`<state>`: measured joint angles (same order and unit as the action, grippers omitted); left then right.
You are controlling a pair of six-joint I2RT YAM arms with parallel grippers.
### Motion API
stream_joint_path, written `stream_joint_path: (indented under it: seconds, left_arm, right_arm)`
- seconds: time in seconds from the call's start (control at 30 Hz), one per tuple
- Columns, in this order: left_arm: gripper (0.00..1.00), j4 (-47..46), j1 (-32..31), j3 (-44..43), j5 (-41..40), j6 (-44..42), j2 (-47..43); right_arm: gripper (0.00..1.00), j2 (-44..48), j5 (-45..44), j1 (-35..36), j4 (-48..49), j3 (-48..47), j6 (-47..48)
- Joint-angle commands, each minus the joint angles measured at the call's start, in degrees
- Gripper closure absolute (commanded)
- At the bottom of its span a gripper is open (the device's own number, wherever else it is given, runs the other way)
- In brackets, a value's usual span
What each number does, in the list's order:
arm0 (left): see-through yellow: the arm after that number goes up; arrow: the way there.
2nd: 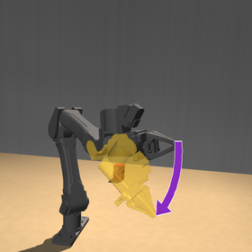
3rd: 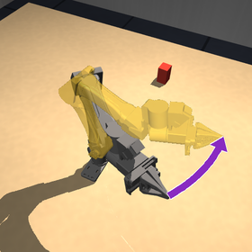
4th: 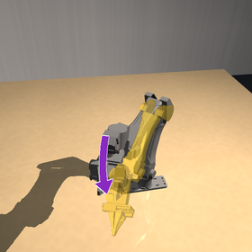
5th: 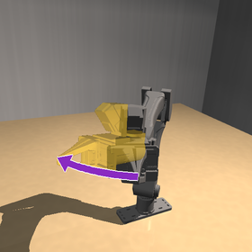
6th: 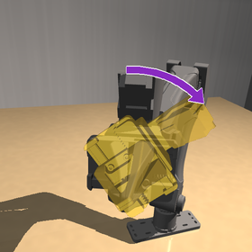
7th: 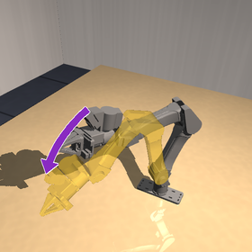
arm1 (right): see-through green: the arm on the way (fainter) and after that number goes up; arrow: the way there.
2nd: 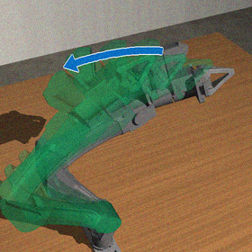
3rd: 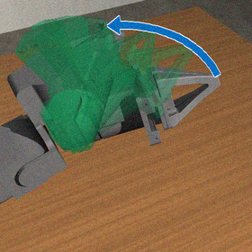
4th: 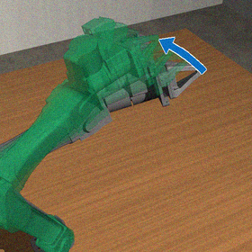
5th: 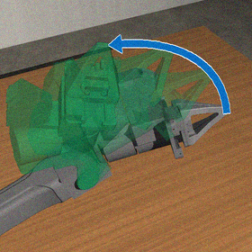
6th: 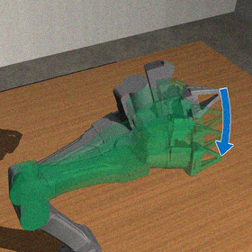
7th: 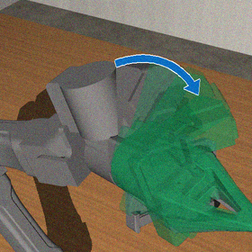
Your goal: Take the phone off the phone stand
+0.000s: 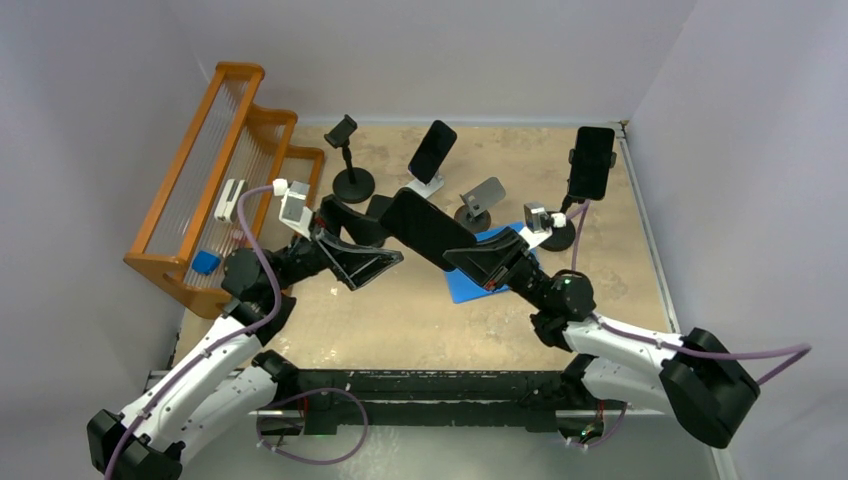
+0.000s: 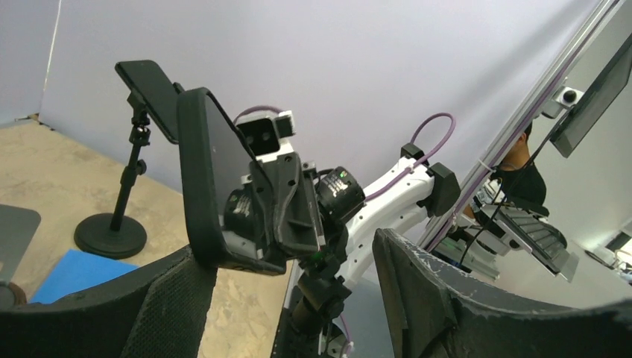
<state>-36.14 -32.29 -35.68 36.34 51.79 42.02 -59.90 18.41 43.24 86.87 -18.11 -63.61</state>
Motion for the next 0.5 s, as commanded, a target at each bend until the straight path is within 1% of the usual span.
stream_joint_path:
  seconds: [0.0,0.3,0.47]
  left_arm:
    - [0.28,-6.9,-0.2,-1.5,1.9,2.6,1.0]
    - [0.34,-8.9,-0.2,-1.2,1.9,4.3,3.0]
    - [0.39,-10.7,-0.2,-0.6,0.2,6.4,3.7]
  right_arm:
    - [1.0,-0.9,-6.3,1.9,22.0,-4.2,-2.3]
    - [1.0,-2.0,-7.4,3.6,21.3,-4.6,-0.9]
    - [1.0,-2.5,-8.0,4.1,21.6,-4.6,-0.8]
